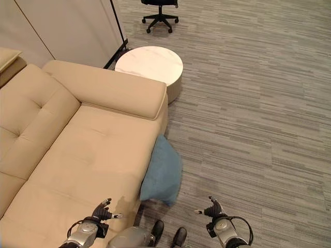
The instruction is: Pick up all the scattered cushions and arrange them neatly on the sofa.
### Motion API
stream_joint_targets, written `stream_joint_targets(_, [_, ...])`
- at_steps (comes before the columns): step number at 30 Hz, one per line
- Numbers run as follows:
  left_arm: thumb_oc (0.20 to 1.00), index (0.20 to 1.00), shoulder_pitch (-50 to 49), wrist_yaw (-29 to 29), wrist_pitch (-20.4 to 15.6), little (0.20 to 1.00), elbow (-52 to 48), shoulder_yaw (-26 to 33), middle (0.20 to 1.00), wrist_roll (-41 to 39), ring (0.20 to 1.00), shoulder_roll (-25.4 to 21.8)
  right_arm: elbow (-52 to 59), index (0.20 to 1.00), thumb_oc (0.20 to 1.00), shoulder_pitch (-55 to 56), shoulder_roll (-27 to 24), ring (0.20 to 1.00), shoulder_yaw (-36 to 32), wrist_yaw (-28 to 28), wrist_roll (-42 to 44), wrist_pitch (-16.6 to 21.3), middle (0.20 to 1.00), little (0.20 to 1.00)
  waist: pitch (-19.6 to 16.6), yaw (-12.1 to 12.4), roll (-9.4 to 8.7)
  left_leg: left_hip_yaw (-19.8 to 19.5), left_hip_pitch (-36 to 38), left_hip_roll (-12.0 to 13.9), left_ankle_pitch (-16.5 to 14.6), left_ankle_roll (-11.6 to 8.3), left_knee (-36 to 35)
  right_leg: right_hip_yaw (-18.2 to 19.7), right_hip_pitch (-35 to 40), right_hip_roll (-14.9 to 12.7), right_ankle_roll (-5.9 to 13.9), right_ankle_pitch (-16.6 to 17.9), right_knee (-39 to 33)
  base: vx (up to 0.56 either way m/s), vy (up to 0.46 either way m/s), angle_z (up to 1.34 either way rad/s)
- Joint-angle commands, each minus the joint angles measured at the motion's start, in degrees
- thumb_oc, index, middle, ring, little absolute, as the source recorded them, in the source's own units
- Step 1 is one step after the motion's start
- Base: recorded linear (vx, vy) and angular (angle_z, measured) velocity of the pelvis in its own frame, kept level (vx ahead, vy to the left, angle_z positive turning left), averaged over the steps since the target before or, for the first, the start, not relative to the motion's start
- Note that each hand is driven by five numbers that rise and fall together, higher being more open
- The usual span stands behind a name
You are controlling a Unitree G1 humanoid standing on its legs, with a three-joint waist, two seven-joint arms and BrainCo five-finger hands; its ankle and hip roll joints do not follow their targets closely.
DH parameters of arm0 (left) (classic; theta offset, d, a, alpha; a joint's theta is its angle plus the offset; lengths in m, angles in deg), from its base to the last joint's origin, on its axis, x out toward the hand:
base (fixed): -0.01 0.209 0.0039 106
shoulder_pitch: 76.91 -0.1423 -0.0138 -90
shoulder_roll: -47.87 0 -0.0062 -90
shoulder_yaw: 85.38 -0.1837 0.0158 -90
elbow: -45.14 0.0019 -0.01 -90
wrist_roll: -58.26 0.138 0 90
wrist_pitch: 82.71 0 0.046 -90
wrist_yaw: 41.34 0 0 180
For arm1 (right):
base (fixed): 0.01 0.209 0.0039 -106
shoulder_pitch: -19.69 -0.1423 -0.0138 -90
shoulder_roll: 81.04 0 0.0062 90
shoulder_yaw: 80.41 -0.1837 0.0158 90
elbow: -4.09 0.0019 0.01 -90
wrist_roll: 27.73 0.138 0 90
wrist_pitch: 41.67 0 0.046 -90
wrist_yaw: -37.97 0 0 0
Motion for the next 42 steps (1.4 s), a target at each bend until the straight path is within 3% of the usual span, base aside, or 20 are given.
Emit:
stream_joint_targets(1, [1.000,1.000,1.3,0.7,-0.5,1.000,-0.4,-0.2,1.000,0.1,1.000,0.6,1.5,1.000,1.000,0.7,-1.8,1.000,0.3,-0.4,0.1,0.4,1.000,1.000,0.0,1.2,-0.30,-3.8,-1.2,1.9,-5.4,-1.27,3.4,3.1,-1.4,-1.1,5.12,-3.6,7.2,-0.01,0.120,-0.29])
stream_joint_targets(8, [1.000,1.000,1.4,0.3,-0.6,1.000,-1.3,-0.2,1.000,-0.4,1.000,-0.6,1.3,1.000,1.000,1.2,-1.2,1.000,-0.2,-0.2,-0.1,-0.2,1.000,1.000,-0.3,0.3,0.11,-2.7,1.0,1.8,-4.7,0.76,-0.5,5.1,-4.1,-1.8,6.14,-3.8,11.2,-0.02,0.106,-0.21])
stream_joint_targets(11, [1.000,1.000,1.5,-1.1,-1.3,1.000,-3.7,0.8,1.000,-1.7,1.000,-2.0,2.7,1.000,1.000,0.8,-0.7,1.000,-1.0,-0.8,1.7,0.2,1.000,1.000,0.6,-1.2,0.63,-0.2,1.6,2.0,-5.0,1.76,-1.0,6.6,-5.7,-2.5,6.86,-3.6,13.5,-0.04,0.117,-0.34])
stream_joint_targets(12, [1.000,1.000,1.3,-0.3,-1.2,1.000,-3.4,1.2,1.000,-1.6,1.000,-3.0,0.8,1.000,1.000,-3.3,-3.8,1.000,-3.7,1.0,5.0,-0.8,1.000,1.000,0.9,-1.0,0.62,0.2,1.6,2.0,-5.4,1.86,-0.5,6.6,-5.7,-2.8,7.00,-3.6,13.9,-0.06,0.134,-0.54])
stream_joint_targets(18, [1.000,1.000,1.5,0.6,-1.2,1.000,-2.3,2.6,1.000,-3.1,1.000,-3.6,-4.6,1.000,1.000,-2.5,-4.0,1.000,-6.1,0.0,8.2,-1.2,1.000,1.000,2.0,-1.5,0.50,3.7,0.5,2.3,-6.2,2.97,0.8,7.8,-7.7,-3.6,7.84,-1.8,14.0,-0.04,0.054,-0.43])
stream_joint_targets(20, [1.000,1.000,1.6,0.6,-1.2,1.000,-1.8,2.6,1.000,-3.0,1.000,-3.2,-5.4,1.000,1.000,-2.3,-3.7,1.000,-6.0,0.0,7.7,-1.4,1.000,1.000,2.3,-0.9,0.68,5.7,0.2,3.2,-6.3,3.13,0.6,4.8,-8.6,-4.9,8.19,-1.3,15.5,-0.05,0.043,-0.59])
stream_joint_targets(24, [1.000,1.000,1.9,0.9,-1.3,1.000,-1.9,2.4,1.000,-2.8,1.000,-2.7,-6.4,1.000,1.000,-2.1,-3.5,1.000,-5.2,0.2,6.3,-1.6,1.000,1.000,2.2,0.4,0.95,8.9,1.3,5.2,-7.2,2.67,-0.8,-3.9,-7.0,-7.9,8.82,-2.0,16.4,0.02,-0.014,-0.79])
stream_joint_targets(25, [1.000,1.000,2.2,1.0,-1.3,1.000,-2.1,2.4,1.000,-2.9,1.000,-2.8,-6.2,1.000,1.000,-2.4,-3.4,1.000,-4.9,0.2,6.1,-1.8,1.000,1.000,2.2,1.8,1.22,11.2,2.0,6.1,-7.4,2.64,-1.5,-8.5,-6.2,-9.2,9.13,-2.0,17.5,-0.01,-0.001,-1.00])
stream_joint_targets(26, [1.000,1.000,2.2,1.0,-1.3,1.000,-2.1,2.4,1.000,-2.9,1.000,-2.8,-6.2,1.000,1.000,-2.4,-3.4,1.000,-4.9,0.2,6.1,-1.8,1.000,1.000,2.3,1.9,1.24,11.2,2.1,6.1,-7.5,2.65,-1.5,-8.4,-6.1,-9.2,9.16,-2.1,17.6,-0.03,-0.008,-1.13])
stream_joint_targets(28, [1.000,1.000,2.8,1.3,-1.1,1.000,-2.0,2.2,1.000,-2.5,1.000,-2.9,-6.0,1.000,1.000,-2.8,-2.9,1.000,-4.0,0.3,5.6,-1.8,1.000,1.000,1.7,2.9,0.57,14.4,2.7,6.8,-7.4,2.32,-2.4,-13.1,-4.6,-9.7,9.83,-1.9,17.0,0.01,-0.039,-0.99])
stream_joint_targets(31, [1.000,1.000,2.8,1.5,-1.0,1.000,-2.3,2.0,1.000,-2.6,1.000,-2.9,-5.8,1.000,1.000,-2.8,-2.5,1.000,-3.8,0.4,5.7,-1.9,1.000,1.000,1.6,3.4,0.30,15.8,3.3,7.5,-7.4,2.11,-2.6,-13.9,-4.4,-9.8,9.86,-1.5,16.1,0.07,-0.085,-0.67])
stream_joint_targets(37, [1.000,1.000,3.4,1.8,-1.0,1.000,-1.5,0.8,1.000,-2.0,1.000,-1.7,-4.8,1.000,1.000,-2.5,-2.4,1.000,-2.7,0.5,5.8,-1.6,1.000,1.000,1.0,2.0,0.77,16.1,5.0,9.2,-8.7,0.30,-1.5,-9.6,-3.9,-6.8,9.11,-0.6,8.9,0.15,-0.133,-0.34])
stream_joint_targets(40, [1.000,1.000,3.6,2.0,-0.9,1.000,-1.4,0.2,1.000,-2.3,1.000,-1.0,-4.3,1.000,1.000,-2.1,-2.6,1.000,-2.5,0.3,6.8,-1.2,1.000,1.000,1.8,2.2,0.77,15.9,-0.3,10.8,-10.5,-1.77,10.9,-9.0,-1.1,-5.4,7.52,-0.7,5.0,0.09,-0.121,-0.04])
stream_joint_targets(41, [1.000,1.000,4.1,1.7,-0.9,1.000,-0.8,-0.1,1.000,-2.7,1.000,-0.4,-4.3,1.000,1.000,-2.4,-3.0,1.000,-2.4,-0.3,7.2,-1.2,1.000,1.000,2.8,3.0,0.95,13.0,-4.7,10.6,-8.1,-3.39,17.9,-8.6,0.3,-4.3,6.16,-1.2,3.4,0.03,-0.074,0.04])
stream_joint_targets(42, [1.000,1.000,4.1,1.7,-0.9,1.000,-0.7,-0.1,1.000,-2.7,1.000,-0.4,-4.3,1.000,1.000,-2.4,-3.0,1.000,-2.4,-0.3,7.2,-1.2,1.000,1.000,2.7,3.0,1.01,12.9,-4.9,10.6,-8.2,-3.43,18.2,-8.7,0.3,-4.2,6.11,-1.3,3.4,0.05,-0.035,-0.10])
